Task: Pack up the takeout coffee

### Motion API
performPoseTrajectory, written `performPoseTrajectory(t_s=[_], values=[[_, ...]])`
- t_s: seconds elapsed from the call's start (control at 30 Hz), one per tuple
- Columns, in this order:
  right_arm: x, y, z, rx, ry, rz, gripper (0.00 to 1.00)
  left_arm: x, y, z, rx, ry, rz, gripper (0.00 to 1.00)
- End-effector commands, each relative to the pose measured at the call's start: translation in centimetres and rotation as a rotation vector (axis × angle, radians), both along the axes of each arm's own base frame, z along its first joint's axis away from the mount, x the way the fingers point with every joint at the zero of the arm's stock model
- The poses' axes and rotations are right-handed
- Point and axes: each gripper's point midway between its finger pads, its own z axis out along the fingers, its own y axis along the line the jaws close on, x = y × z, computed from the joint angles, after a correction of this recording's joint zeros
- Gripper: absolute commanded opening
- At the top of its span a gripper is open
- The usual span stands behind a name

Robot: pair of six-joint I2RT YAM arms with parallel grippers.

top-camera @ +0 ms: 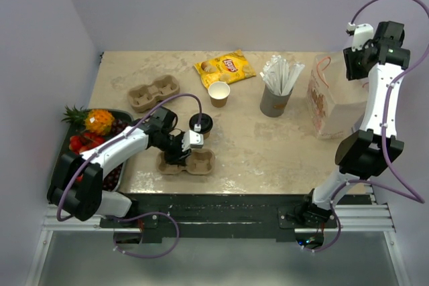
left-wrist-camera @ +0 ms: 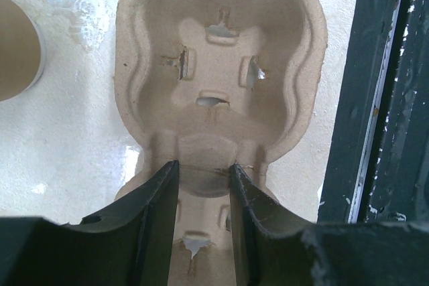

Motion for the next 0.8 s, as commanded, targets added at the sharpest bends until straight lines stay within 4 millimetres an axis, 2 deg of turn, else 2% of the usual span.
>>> performPoseTrajectory(t_s=[0.0, 0.13, 0.23, 0.27, 0.3, 0.4, 0.47, 0.5, 0.57, 0.6, 0.63, 0.67, 0.7, 0.77], values=[[0.4, -0.1, 0.6, -0.006, -0.030, -0.007, 0.37, 0.6, -1.3, 1.1, -0.050, -0.031, -0.039, 0.13], [0.3, -0.2, 0.6, -0.017, -0.034, -0.009, 0.29, 0.3, -1.2, 1.0, -0.042, -0.023, -0.042, 0.13], [0.3, -0.2, 1.7, -0.027, -0.063, -0.009, 0.15, 0.1, -1.2, 1.2, -0.044, -0.028, -0.047, 0.13], [0.1, -0.2, 2.3, -0.038, -0.075, -0.003, 0.06, 0.0, -1.2, 1.1, -0.040, -0.026, -0.048, 0.13], [0.0, -0.2, 2.6, -0.044, -0.081, 0.000, 0.01, 0.0, -1.2, 1.1, -0.040, -0.026, -0.048, 0.13], [-0.5, 0.3, 5.4, -0.067, -0.142, 0.024, 0.00, 0.1, -1.3, 1.3, -0.042, -0.030, -0.050, 0.13], [-0.8, 1.3, 7.5, -0.101, -0.187, 0.073, 0.00, 0.3, -1.3, 1.7, -0.043, -0.041, -0.048, 0.13], [-1.6, 2.1, 9.1, -0.125, -0.221, 0.106, 0.00, 0.4, -1.3, 1.7, -0.044, -0.042, -0.048, 0.13], [-2.4, 3.8, 10.6, -0.209, -0.250, 0.190, 0.00, 0.4, -1.4, 2.2, -0.054, -0.049, -0.049, 0.13], [-3.8, 4.8, 11.4, -0.249, -0.274, 0.218, 0.00, 0.2, -1.5, 2.3, -0.058, -0.045, -0.053, 0.13], [-4.2, 6.5, 11.7, -0.270, -0.284, 0.275, 0.00, 0.1, -1.5, 2.4, -0.061, -0.040, -0.055, 0.13], [-4.8, 7.0, 11.9, -0.318, -0.282, 0.297, 0.00, 0.0, -1.7, 2.7, -0.075, -0.036, -0.060, 0.13], [-6.1, 8.7, 12.1, -0.335, -0.296, 0.339, 0.00, -0.1, -1.8, 2.8, -0.080, -0.034, -0.064, 0.13], [-7.4, 10.0, 12.2, -0.355, -0.297, 0.375, 0.00, -0.4, -2.1, 3.2, -0.091, -0.028, -0.073, 0.12]])
